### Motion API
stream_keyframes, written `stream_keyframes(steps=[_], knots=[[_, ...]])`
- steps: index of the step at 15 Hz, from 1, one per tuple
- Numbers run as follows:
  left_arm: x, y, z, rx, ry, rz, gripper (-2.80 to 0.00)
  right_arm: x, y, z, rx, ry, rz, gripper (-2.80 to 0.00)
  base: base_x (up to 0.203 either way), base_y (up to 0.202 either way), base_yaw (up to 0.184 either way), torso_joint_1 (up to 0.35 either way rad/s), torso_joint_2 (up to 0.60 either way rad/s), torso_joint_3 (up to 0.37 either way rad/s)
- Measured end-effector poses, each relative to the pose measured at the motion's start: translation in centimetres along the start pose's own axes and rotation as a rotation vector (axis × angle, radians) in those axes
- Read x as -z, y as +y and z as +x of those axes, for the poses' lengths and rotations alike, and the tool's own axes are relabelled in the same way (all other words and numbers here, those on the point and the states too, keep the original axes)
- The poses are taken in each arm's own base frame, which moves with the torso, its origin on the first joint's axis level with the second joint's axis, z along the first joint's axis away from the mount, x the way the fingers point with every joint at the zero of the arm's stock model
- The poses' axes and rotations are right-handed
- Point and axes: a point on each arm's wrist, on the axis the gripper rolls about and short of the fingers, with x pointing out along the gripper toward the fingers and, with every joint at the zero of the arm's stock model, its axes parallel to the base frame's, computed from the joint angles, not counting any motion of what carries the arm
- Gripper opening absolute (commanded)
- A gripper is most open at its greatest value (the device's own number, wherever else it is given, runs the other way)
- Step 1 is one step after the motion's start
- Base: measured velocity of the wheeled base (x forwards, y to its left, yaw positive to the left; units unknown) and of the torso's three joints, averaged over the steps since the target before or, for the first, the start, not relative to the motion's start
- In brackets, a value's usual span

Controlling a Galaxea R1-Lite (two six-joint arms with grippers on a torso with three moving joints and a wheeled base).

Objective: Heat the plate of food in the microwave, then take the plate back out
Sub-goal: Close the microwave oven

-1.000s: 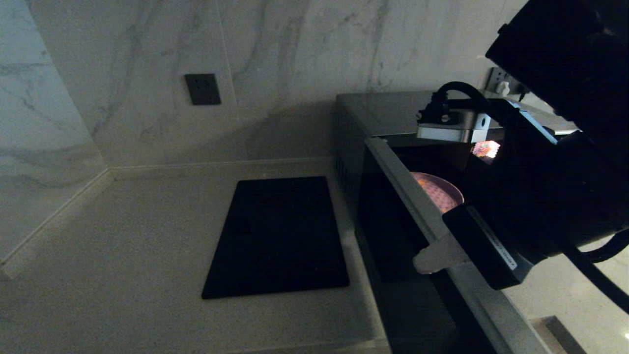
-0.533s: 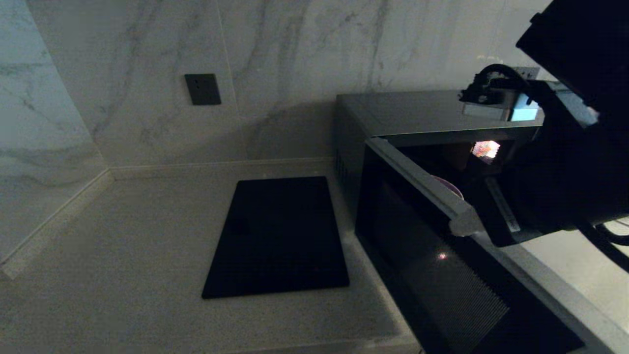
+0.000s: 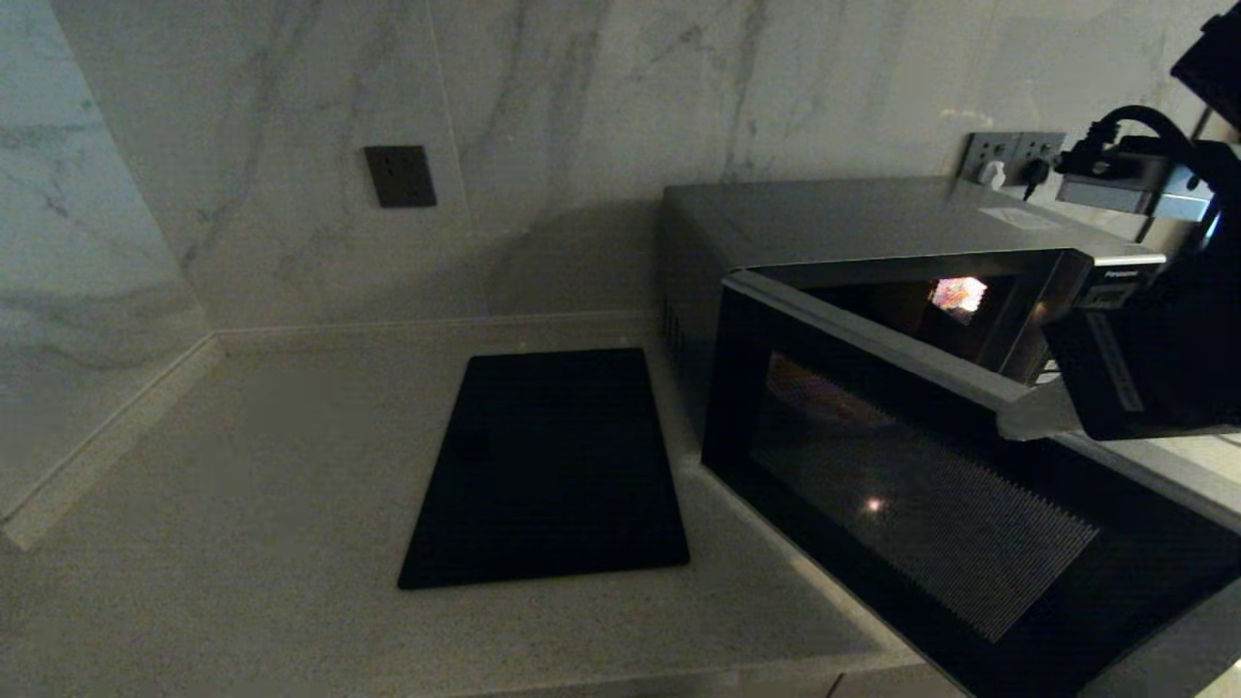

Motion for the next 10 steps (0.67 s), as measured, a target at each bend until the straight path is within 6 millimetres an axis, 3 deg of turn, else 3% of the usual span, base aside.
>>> stream_keyframes(steps=[10], knots=[[0.0, 0.0, 0.0, 0.000, 0.000, 0.000, -2.80, 0.5, -3.9, -1.5, 0.056, -0.085, 0.163, -2.80, 0.000, 0.000, 0.000, 0.000, 0.00, 0.000]])
